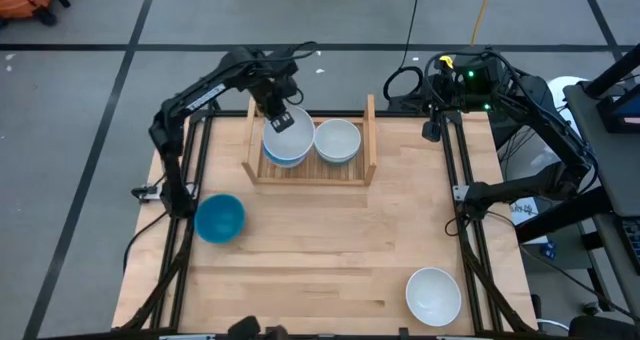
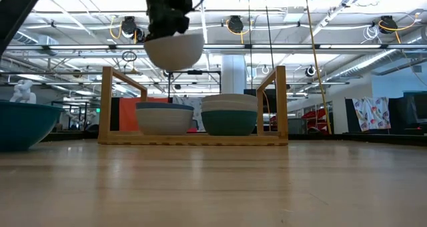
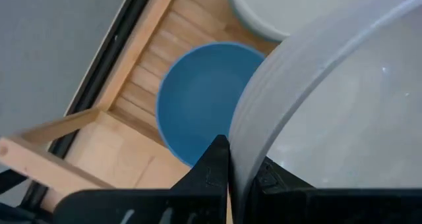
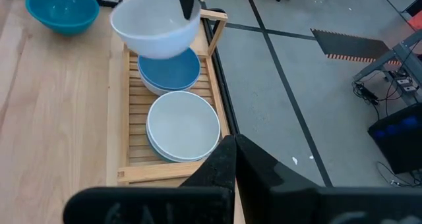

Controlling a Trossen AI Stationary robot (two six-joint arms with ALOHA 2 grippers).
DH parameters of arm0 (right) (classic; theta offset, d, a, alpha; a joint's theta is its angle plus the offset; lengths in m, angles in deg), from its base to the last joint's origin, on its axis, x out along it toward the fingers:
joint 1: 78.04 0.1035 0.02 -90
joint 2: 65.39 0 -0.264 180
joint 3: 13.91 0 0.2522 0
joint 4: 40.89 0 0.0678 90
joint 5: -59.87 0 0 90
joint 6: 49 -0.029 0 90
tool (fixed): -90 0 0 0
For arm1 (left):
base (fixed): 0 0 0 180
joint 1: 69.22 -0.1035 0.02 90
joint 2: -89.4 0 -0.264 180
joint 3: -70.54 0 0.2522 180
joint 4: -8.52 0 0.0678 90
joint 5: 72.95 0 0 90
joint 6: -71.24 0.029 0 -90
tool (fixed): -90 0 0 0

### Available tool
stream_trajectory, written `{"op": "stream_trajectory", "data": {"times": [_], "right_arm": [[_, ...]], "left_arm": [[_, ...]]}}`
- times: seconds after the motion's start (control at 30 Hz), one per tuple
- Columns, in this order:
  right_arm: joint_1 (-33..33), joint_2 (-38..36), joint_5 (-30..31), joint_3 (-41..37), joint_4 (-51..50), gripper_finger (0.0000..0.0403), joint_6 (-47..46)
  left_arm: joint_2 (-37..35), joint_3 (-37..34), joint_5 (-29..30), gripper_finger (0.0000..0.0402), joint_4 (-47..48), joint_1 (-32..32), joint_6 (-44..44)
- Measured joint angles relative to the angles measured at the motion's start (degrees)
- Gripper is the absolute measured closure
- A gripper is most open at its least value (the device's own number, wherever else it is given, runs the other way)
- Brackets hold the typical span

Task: Place and stack bowls onto a shelf
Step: Stack the white bowl on the right blue bowl on the shelf

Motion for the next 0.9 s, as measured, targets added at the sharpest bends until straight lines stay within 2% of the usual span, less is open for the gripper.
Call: {"op": "stream_trajectory", "data": {"times": [0.43, 0.9], "right_arm": [[0.0, 0.0, 0.0, 0.0, 0.0, 0.0403, -0.1], [0.0, 0.0, 0.0, 0.0, 0.0, 0.0403, 0.8]], "left_arm": [[7.3, 0.0, 0.3, 0.0398, -0.3, -3.4, 4.6], [10.8, 0.0, 0.3, 0.0398, -0.8, -7.0, 4.0]]}}
